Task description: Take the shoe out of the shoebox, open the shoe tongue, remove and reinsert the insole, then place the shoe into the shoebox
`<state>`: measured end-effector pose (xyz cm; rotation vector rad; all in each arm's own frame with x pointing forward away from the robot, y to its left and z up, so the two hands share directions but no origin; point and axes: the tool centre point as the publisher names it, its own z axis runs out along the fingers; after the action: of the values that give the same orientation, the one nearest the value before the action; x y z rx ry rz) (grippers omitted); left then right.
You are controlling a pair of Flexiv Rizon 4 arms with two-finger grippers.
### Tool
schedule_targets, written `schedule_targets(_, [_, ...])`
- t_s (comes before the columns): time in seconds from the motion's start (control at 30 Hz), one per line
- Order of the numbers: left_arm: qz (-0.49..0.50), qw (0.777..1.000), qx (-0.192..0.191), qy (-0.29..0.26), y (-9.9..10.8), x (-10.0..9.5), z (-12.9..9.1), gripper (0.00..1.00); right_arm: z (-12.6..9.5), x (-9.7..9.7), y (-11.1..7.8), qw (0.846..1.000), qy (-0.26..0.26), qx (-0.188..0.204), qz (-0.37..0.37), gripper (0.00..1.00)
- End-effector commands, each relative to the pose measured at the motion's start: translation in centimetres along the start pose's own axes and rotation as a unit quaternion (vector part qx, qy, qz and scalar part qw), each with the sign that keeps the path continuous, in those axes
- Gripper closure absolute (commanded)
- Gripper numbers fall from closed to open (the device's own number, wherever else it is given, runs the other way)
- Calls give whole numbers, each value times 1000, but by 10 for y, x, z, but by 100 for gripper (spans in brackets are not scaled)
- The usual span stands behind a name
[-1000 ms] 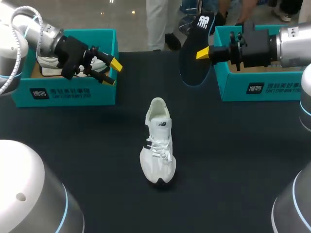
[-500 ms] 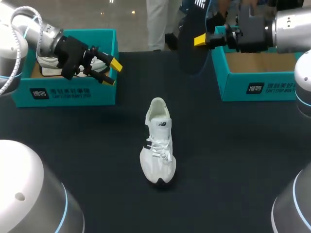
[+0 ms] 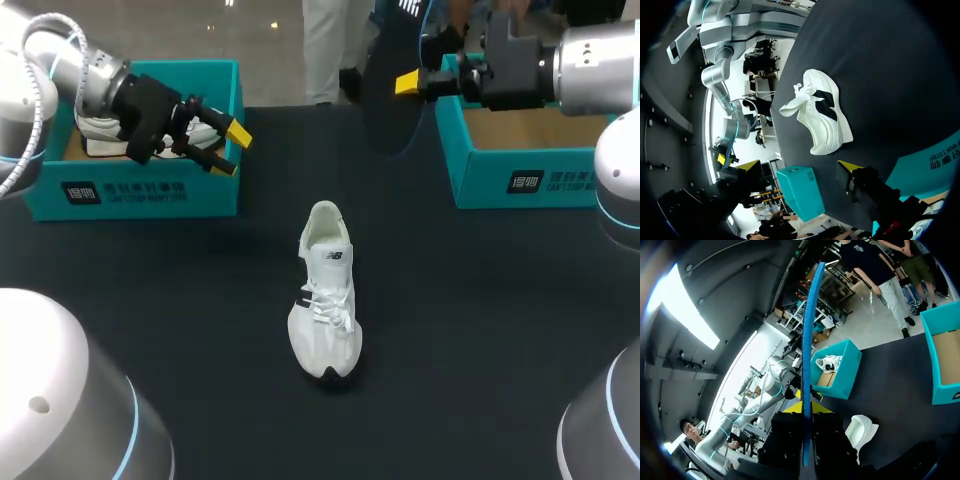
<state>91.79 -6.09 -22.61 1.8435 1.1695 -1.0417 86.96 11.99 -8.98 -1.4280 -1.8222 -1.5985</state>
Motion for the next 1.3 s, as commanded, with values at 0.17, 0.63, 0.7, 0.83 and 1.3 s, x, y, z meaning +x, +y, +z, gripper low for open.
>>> schedule_targets(0.17, [0, 1000, 1, 1, 0, 0, -1, 0, 1, 1, -1, 1000, -2, 0, 0, 100])
schedule_targets(0.63, [0, 1000, 1, 1, 0, 0, -1, 0, 33, -11, 14, 997, 4, -31, -73, 100])
schedule_targets(0.7, [0, 1000, 1, 1, 0, 0, -1, 0, 40, -14, 15, 996, 7, -31, -79, 100])
schedule_targets(0.83, [0, 1000, 1, 1, 0, 0, -1, 0, 53, -22, 14, 996, 13, -26, -86, 100])
schedule_targets(1.3, [0, 1000, 1, 1, 0, 0, -1, 0, 80, -46, 8, 993, 5, -2, -118, 100])
